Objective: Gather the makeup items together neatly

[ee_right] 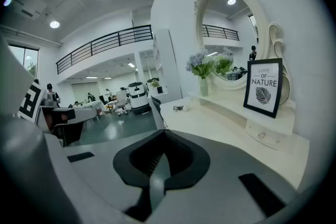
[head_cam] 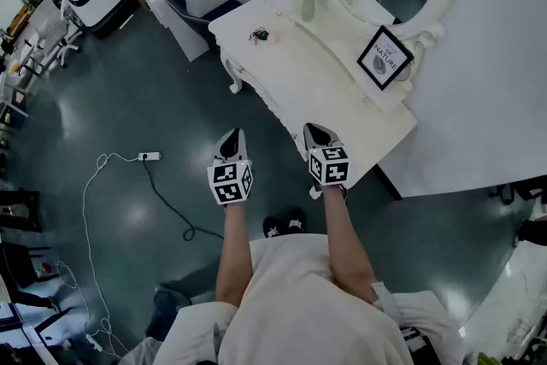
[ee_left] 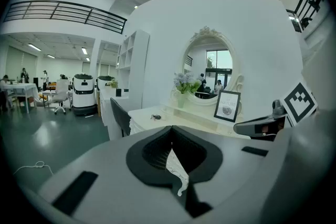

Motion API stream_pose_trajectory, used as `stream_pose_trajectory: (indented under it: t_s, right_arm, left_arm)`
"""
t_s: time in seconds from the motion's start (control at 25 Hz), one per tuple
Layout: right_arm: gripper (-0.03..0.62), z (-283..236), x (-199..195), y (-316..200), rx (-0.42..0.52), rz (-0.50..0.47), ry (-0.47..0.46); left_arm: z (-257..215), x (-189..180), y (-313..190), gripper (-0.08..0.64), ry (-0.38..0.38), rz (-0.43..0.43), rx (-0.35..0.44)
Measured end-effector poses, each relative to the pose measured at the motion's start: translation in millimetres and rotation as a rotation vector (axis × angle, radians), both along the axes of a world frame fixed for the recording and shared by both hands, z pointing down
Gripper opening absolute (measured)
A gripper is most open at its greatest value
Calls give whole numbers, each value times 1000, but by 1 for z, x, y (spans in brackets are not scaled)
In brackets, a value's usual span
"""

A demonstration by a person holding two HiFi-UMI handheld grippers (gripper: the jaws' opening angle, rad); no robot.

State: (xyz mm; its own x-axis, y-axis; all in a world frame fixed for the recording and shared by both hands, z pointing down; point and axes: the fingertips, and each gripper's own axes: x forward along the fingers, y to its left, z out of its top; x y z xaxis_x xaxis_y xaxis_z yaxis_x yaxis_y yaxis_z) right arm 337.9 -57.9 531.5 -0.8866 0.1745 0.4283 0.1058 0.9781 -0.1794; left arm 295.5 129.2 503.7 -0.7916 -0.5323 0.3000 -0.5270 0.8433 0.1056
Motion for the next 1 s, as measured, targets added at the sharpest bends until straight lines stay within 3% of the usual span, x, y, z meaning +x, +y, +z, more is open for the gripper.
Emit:
stream_pose_trajectory:
  t_s: [0.4, 0.68, 1.0]
  right_arm:
    - [39, 4, -1, -15, 0, -22, -1]
    - [40, 11, -6, -13, -55, -62, -10]
    - [40, 19, -38, -18, -15, -96, 7]
  left_arm:
    - [1, 7, -21, 15, -11, -2, 3]
    - [15, 11, -35, 14, 3, 25, 8]
    - [14, -34, -47, 14, -29, 64, -6]
